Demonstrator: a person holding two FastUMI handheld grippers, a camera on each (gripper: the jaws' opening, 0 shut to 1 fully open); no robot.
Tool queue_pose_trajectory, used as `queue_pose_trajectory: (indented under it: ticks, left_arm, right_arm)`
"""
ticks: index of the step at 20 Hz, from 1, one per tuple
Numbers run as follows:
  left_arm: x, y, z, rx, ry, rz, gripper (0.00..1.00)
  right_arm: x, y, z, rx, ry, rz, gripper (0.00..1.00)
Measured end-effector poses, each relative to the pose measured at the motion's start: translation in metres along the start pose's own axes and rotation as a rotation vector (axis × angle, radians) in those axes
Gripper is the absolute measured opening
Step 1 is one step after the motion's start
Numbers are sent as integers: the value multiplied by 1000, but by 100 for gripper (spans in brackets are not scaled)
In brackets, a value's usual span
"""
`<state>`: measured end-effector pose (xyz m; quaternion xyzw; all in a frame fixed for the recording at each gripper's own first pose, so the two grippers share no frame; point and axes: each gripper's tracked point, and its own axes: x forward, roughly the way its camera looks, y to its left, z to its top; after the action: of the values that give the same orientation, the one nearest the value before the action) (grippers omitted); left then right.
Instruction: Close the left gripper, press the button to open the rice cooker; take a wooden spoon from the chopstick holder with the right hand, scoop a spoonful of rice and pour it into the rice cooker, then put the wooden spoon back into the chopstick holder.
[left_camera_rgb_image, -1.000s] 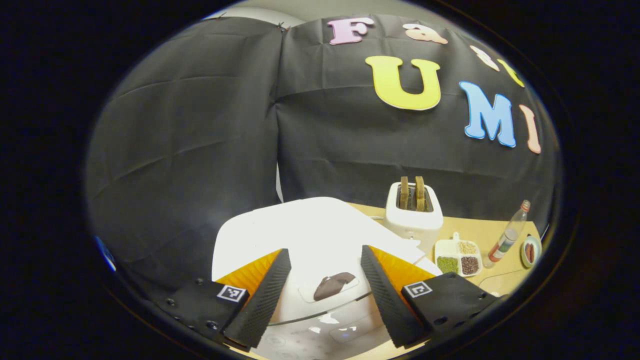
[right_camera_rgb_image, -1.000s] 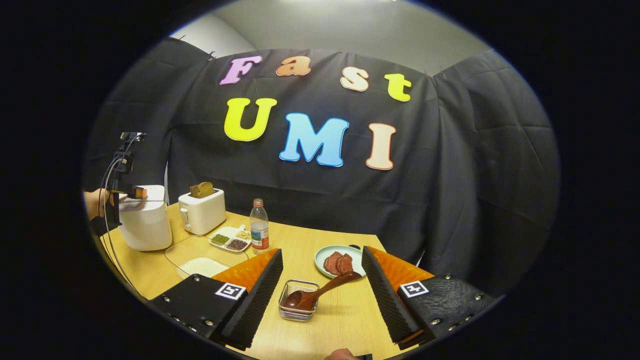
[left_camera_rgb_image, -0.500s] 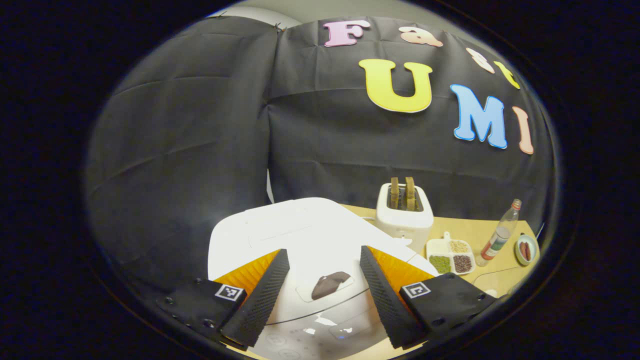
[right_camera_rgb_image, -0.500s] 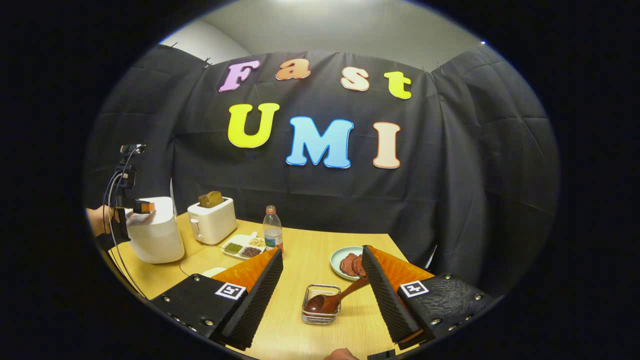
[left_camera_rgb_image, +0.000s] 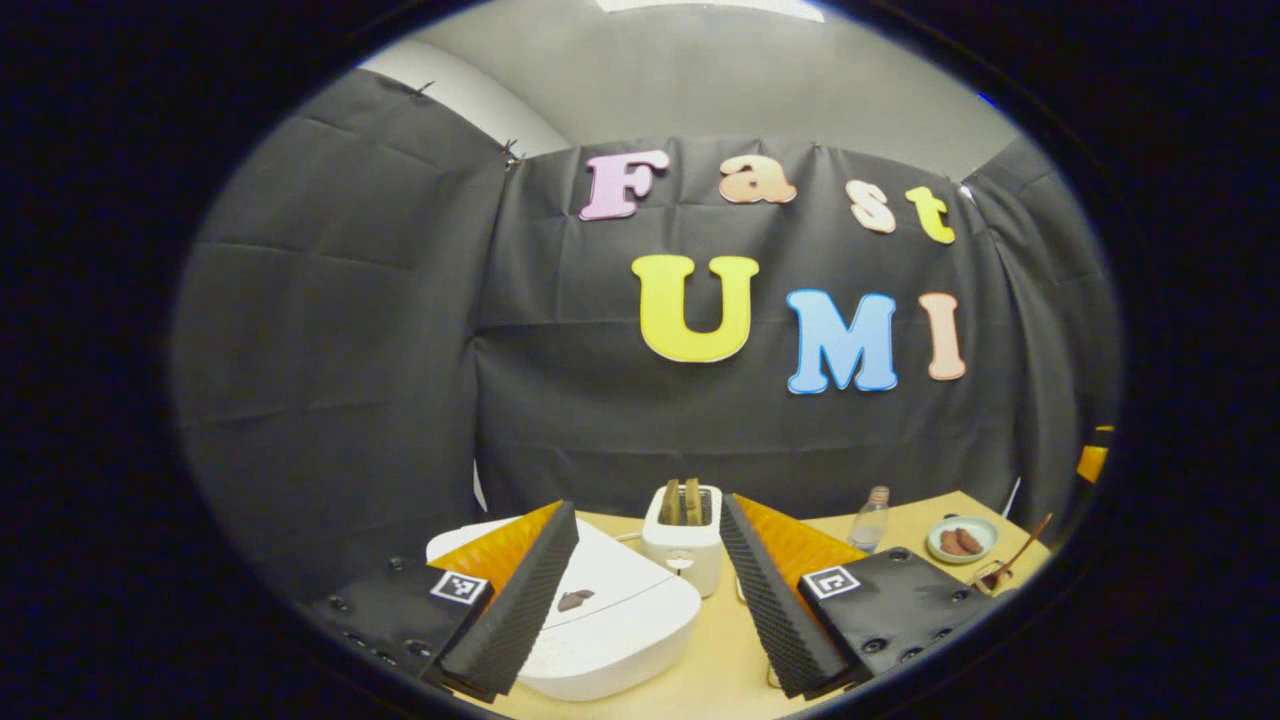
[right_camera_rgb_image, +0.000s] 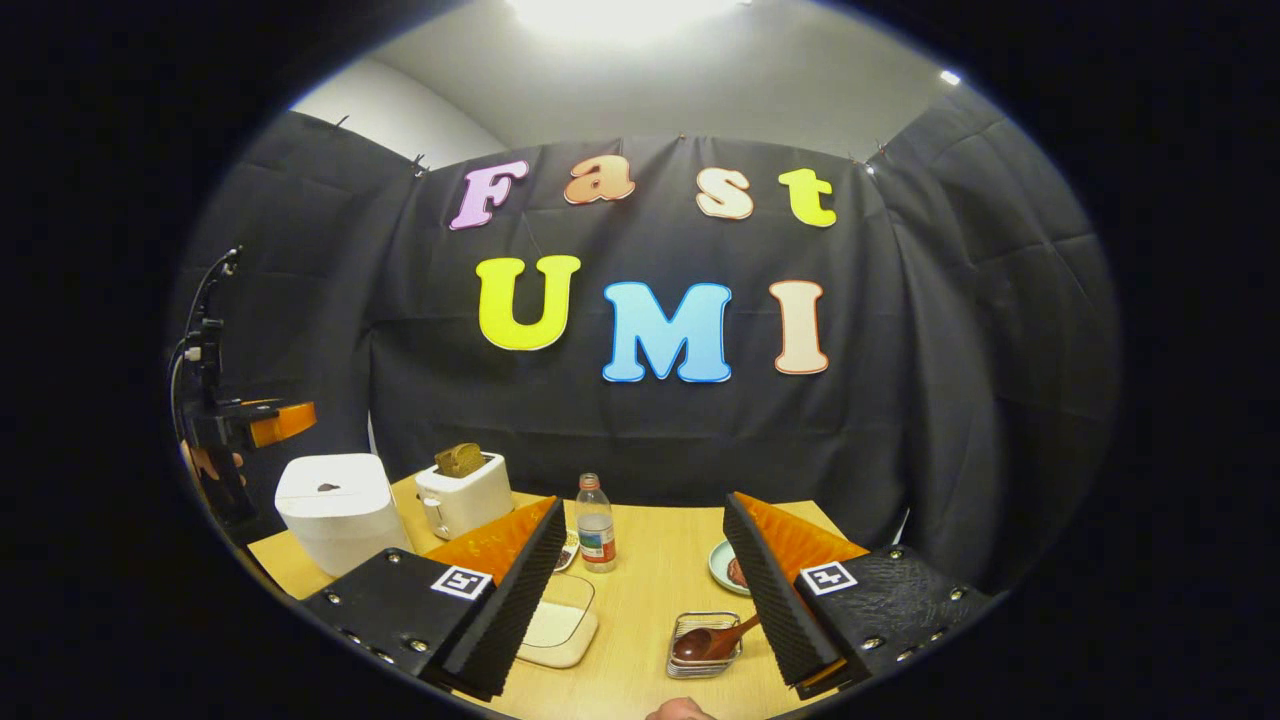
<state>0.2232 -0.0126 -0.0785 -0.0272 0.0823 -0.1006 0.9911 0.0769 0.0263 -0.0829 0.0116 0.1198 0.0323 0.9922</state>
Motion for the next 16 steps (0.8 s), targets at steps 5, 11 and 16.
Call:
queue_pose_trajectory:
  ticks: [5,11,16]
  left_arm:
    - [-42,-7,19,29,-59,-18,99]
    - [-62,-3,28,47,-93,-23,98]
    - [-68,5,24,41,-81,-38,98]
  right_arm:
    - [6,15,3,-4,-21,15,96]
    - [18,27,25,43,-56,10,96]
    - [21,41,30,33,-72,20,96]
